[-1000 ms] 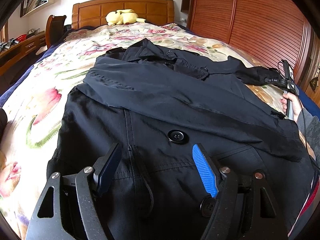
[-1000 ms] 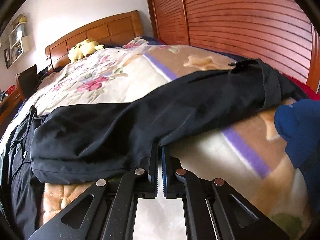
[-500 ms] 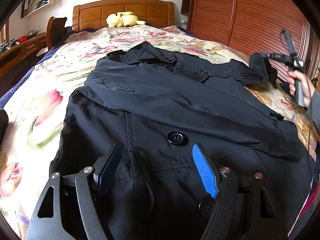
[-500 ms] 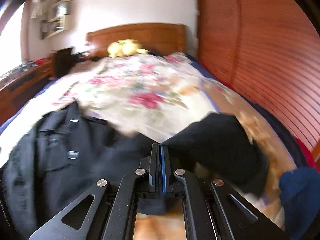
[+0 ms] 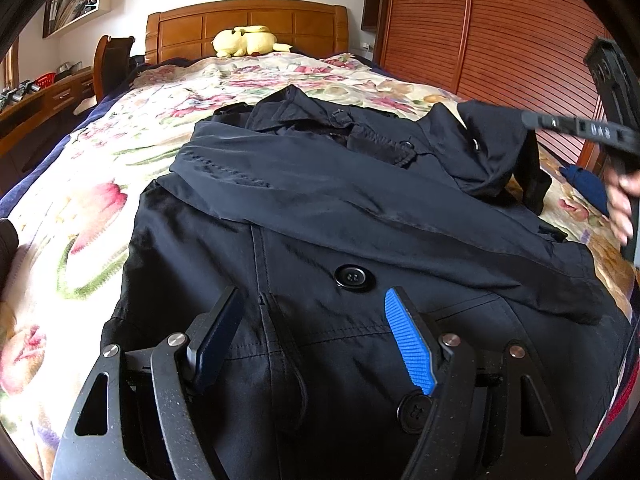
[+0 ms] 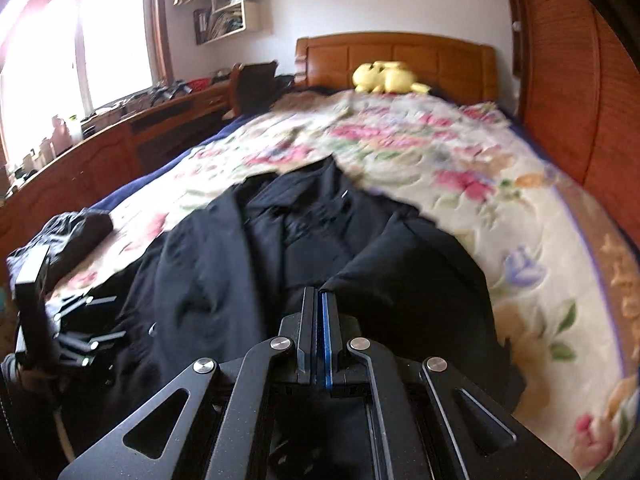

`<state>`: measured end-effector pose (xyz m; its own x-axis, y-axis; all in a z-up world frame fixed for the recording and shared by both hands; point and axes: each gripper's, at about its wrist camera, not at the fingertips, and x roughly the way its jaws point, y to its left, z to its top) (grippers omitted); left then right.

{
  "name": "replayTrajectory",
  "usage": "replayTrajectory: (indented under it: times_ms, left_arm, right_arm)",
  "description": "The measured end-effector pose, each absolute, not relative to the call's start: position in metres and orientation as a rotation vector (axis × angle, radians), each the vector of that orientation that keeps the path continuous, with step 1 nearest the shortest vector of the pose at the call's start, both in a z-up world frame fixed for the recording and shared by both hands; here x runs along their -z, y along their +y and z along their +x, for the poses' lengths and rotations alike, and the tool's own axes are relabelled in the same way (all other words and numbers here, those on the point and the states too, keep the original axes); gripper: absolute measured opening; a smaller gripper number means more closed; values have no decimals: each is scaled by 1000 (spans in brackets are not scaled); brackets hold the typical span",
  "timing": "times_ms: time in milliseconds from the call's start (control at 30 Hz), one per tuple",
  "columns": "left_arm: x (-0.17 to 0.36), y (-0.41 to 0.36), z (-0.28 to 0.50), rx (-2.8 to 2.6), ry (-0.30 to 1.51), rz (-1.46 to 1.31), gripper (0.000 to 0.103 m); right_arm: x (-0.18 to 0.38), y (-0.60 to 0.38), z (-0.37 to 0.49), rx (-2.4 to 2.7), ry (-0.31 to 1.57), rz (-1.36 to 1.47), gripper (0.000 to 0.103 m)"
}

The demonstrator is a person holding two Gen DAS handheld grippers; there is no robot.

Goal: Fold large clothes

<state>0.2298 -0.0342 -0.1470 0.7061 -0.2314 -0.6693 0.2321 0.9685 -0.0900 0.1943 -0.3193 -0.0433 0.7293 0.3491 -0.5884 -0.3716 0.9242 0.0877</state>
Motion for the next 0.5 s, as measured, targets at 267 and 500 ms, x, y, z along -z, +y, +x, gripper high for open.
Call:
replayTrajectory:
  times_ms: [267,500]
  left_arm:
    - [147,-34,230,257,744,1,74]
    - [147,-34,230,257,743,1,74]
  right_arm:
    - [53,-321,204,-415,729,-10,2]
    - [50,-312,190,-397,761,-14,2]
